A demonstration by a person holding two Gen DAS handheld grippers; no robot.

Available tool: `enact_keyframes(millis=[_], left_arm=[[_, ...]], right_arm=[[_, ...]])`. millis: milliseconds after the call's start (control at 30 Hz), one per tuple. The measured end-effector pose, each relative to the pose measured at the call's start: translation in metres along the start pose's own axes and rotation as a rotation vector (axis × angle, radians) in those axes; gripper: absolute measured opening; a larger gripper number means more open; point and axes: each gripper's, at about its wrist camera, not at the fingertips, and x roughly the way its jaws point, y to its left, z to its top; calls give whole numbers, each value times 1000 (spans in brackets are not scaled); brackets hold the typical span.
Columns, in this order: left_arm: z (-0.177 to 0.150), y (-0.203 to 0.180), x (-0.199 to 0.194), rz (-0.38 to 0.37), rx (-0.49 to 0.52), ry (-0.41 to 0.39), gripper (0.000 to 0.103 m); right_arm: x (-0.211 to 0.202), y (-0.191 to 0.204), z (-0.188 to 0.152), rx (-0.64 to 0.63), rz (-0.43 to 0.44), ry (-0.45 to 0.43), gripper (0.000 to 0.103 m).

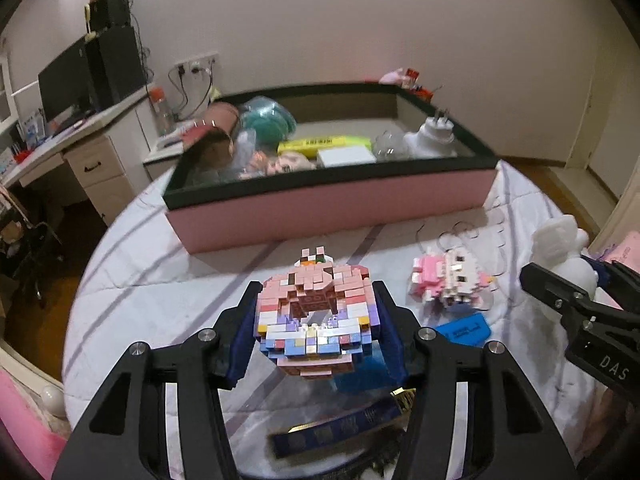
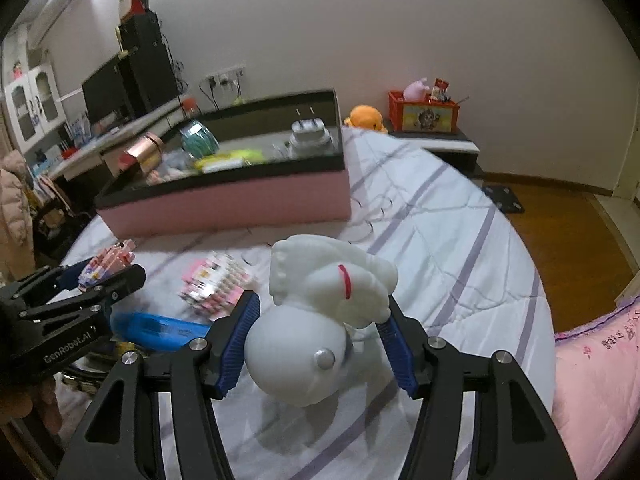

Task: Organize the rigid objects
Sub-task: 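Grasp and lift the pink block figure with the left gripper while the right gripper lifts the plush toy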

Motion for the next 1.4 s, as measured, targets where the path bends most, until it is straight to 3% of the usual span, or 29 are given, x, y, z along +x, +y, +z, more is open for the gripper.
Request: enact_keyframes(millis=[333,867,1400], left_arm=[[7,6,-78,21,-23,-172,54],[1,17,-185,51,-33,-456,54],[9,11,-213,102,23,-547,54]], right_arm=[[-67,47,10,-65,61,-165,61],[-155,103,16,-165,36,-388,61],[-187,116,20,-183,8,-483,61]])
